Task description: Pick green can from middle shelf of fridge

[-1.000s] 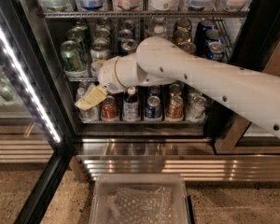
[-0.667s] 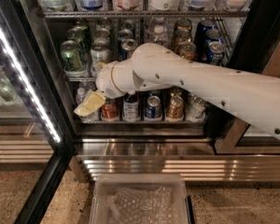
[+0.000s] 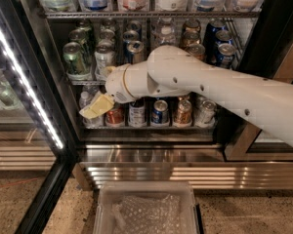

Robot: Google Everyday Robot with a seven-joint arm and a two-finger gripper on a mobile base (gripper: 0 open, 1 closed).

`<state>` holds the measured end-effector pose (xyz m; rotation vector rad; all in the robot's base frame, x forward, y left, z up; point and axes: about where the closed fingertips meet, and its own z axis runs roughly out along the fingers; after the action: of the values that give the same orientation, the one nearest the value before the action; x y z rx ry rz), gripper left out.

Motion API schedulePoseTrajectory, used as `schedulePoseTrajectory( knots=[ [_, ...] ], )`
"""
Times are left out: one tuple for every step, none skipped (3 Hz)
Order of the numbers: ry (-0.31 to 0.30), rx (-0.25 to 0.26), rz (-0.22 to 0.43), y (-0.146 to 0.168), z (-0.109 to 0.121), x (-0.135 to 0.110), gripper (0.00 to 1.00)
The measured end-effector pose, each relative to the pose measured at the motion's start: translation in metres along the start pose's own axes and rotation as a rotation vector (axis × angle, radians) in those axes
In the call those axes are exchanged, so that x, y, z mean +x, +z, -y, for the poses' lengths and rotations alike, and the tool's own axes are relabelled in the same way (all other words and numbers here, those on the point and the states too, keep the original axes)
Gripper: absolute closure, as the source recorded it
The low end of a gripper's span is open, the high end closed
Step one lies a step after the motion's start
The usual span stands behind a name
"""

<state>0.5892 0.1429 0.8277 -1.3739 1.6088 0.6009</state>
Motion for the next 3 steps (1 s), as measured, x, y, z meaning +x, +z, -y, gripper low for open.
schedulePoseTrajectory(
  knots=[
    [0.003,-0.035,0.058,0.012,0.0,-0.016,0.08],
    [-0.009,-0.064,0.101,0.029,0.005,-0.031,0.08],
    [-0.016,-0.062,0.115,0.041,0.014,-0.036,0.08]
  ],
)
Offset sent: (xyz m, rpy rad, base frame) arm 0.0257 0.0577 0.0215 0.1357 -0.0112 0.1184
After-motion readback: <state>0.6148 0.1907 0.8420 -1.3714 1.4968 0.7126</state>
